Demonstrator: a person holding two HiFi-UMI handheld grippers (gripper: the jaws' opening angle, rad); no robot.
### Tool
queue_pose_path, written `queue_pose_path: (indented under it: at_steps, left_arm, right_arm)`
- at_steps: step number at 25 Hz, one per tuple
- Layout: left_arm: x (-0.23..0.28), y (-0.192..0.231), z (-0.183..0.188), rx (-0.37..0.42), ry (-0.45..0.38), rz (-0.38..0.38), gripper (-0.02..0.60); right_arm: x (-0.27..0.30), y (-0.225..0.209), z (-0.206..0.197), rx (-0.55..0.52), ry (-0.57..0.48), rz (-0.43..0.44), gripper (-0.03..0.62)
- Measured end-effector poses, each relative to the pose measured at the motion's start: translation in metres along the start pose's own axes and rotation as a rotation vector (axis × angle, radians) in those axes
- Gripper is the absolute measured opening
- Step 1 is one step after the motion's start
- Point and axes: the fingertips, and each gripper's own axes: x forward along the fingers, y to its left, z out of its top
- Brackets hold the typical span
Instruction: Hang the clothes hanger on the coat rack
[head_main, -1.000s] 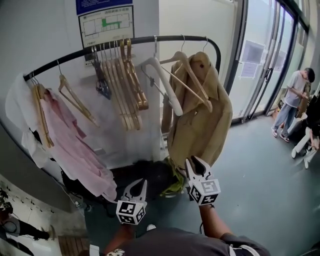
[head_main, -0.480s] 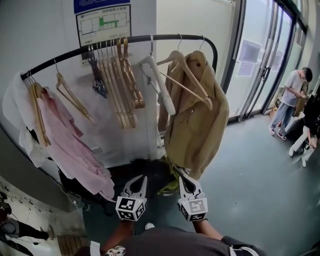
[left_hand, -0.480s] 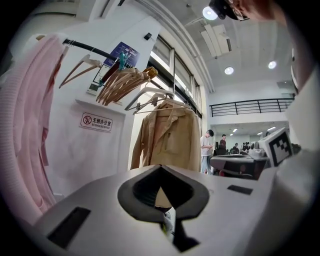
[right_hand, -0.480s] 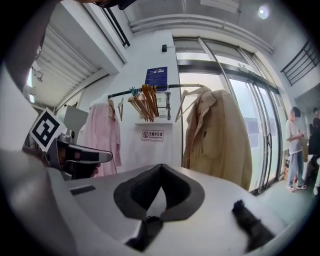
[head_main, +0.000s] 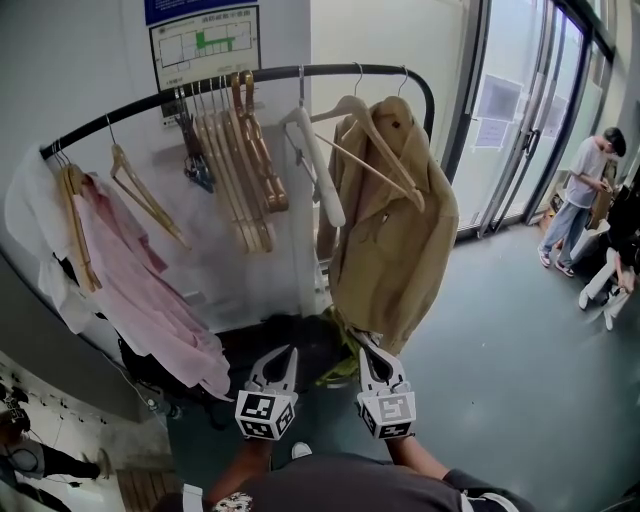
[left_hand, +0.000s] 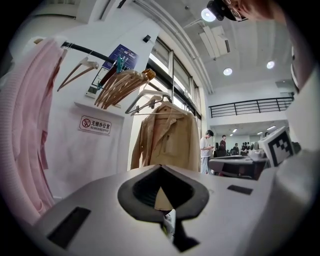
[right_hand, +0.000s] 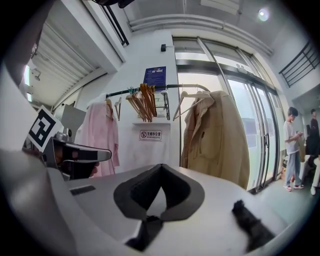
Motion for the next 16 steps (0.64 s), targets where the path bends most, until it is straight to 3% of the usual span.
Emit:
queue_pose_path:
  at_steps: [16]
  left_arm:
    - [-0.0051, -0.0082, -0.0042, 0.009, 0.010, -0.012, 0.002]
  right_arm:
    - [-0.0017, 0.0012, -0.0099, 0.017, 0.026, 0.011, 0.014]
